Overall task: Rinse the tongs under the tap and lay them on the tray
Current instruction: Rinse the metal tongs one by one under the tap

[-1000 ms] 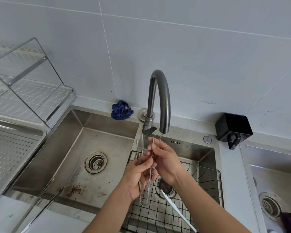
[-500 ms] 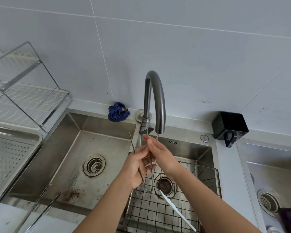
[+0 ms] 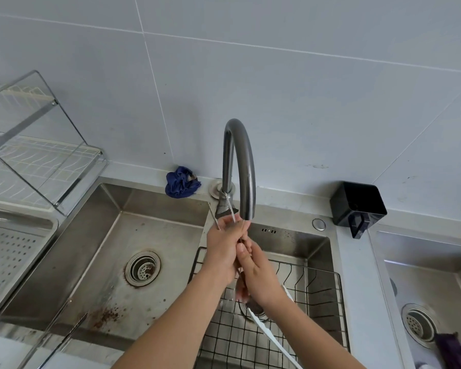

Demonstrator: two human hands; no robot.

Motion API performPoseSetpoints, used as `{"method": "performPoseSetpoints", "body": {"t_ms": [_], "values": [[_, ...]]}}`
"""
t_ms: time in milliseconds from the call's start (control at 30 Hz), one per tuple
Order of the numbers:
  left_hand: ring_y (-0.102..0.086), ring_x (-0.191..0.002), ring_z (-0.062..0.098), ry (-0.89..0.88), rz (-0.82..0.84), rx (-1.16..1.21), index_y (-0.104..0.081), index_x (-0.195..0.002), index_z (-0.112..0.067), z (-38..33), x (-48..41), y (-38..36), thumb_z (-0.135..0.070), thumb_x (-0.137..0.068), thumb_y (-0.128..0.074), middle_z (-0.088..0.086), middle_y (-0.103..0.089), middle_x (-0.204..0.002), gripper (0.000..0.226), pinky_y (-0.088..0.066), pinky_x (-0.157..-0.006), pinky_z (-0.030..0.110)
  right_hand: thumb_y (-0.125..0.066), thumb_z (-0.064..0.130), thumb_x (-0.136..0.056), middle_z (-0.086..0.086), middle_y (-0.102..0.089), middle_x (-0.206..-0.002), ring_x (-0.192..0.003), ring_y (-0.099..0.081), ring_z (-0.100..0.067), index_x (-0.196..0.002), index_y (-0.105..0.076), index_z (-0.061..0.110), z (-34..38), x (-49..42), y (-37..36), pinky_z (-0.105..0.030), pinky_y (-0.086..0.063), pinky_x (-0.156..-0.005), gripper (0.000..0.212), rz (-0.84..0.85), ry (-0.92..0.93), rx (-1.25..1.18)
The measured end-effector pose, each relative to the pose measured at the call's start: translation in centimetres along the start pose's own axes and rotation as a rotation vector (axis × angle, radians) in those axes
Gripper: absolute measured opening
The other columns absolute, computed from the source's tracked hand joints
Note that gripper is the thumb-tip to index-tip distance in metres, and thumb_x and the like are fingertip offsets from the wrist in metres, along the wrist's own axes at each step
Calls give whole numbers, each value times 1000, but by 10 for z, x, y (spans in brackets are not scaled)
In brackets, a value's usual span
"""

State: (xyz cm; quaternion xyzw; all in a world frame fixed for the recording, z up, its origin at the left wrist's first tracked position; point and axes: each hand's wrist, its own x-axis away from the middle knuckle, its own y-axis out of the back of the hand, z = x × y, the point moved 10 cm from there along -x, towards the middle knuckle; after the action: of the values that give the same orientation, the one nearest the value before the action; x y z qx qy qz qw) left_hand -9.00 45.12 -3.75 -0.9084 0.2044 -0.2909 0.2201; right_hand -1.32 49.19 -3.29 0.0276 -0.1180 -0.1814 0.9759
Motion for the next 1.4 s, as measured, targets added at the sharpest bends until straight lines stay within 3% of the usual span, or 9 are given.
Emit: {"method": "performPoseSetpoints", "body": {"t_ms": [100, 267, 467, 700, 800, 933, 1133, 1233, 1400], "values": [[-68, -66, 22, 3, -20, -5, -60, -111, -6, -8, -8, 1, 5, -85, -69, 7, -67, -67, 29, -56, -72, 39, -52, 44, -104, 6, -63, -62, -51, -57, -6, -145, -46, 28, 8, -1, 20, -21, -42, -48, 45, -103, 77, 283], [-54, -52, 18, 9, -116, 210, -54, -94, -10, -30, -23, 10, 1, -76, -65, 6, -55, -63, 23, -46, -51, 30, -35, 77, -89, 8, -57, -72, -72, -64, -23, -120, -48, 25, 43, -19, 22, -36, -44, -60, 62, 15, 184, 918], [-33, -42, 11, 25, -219, 437, -41, -52, -20, -43, -20, 31, -12, -87, -55, -5, -33, -54, 38, -36, -47, 25, -42, 53, -105, 10, -56, -62, -43, -50, 1, -71, -53, 50, 61, -48, -7, -22, -39, -52, 36, 194, 63, 405], [-58, -56, 17, 18, -354, 292, -54, -75, -14, -34, -7, 48, -20, -82, -65, -1, -55, -59, 15, -50, -66, 34, -26, 73, -99, 0, -66, -86, -75, -66, -22, -133, -57, 35, 57, -54, -20, -42, -55, -84, 60, 187, -25, 706], [-55, -54, 17, 22, -248, 437, -54, -72, -11, -38, -13, 40, -17, -83, -56, 3, -55, -66, 13, -49, -63, 33, -53, 59, -99, 4, -46, -66, -42, -38, -9, -114, -54, 29, 28, -39, -34, -23, -38, -41, 33, 380, -205, 30], [-34, -45, 13, -39, -128, 510, -54, -80, -16, -46, -15, 29, -13, -71, -58, 1, -49, -69, 10, -31, -46, 25, -71, 20, -95, -11, -61, -82, -41, -38, -12, -120, -49, 9, 21, -23, -26, -20, -30, -38, 35, 511, -237, -500], [-69, -70, 21, 12, -64, 220, -65, -112, -2, -28, -12, 13, -27, -98, -59, 10, -69, -94, 30, -57, -58, 34, -71, 39, -91, 4, -69, -83, -60, -60, -7, -104, -55, 34, 36, -32, 19, -25, -49, -56, 21, 43, 64, 282], [-74, -91, 24, 37, 19, 217, -59, -135, -7, -20, -10, 3, -18, -101, -54, 16, -69, -125, 36, -58, -68, 36, -59, 53, -97, 5, -62, -63, -45, -52, -11, -88, -57, 24, 31, -28, 32, -29, -42, -44, 31, -117, 10, 40], [-70, -109, 32, -31, 18, 255, -60, -133, -4, -39, -19, 14, -8, -98, -55, 22, -67, -128, 35, -54, -97, 48, -55, 28, -101, -8, -67, -74, -45, -49, -17, -107, -60, 7, -3, -6, -1, -25, -37, -39, 22, 184, -148, -168]]}}
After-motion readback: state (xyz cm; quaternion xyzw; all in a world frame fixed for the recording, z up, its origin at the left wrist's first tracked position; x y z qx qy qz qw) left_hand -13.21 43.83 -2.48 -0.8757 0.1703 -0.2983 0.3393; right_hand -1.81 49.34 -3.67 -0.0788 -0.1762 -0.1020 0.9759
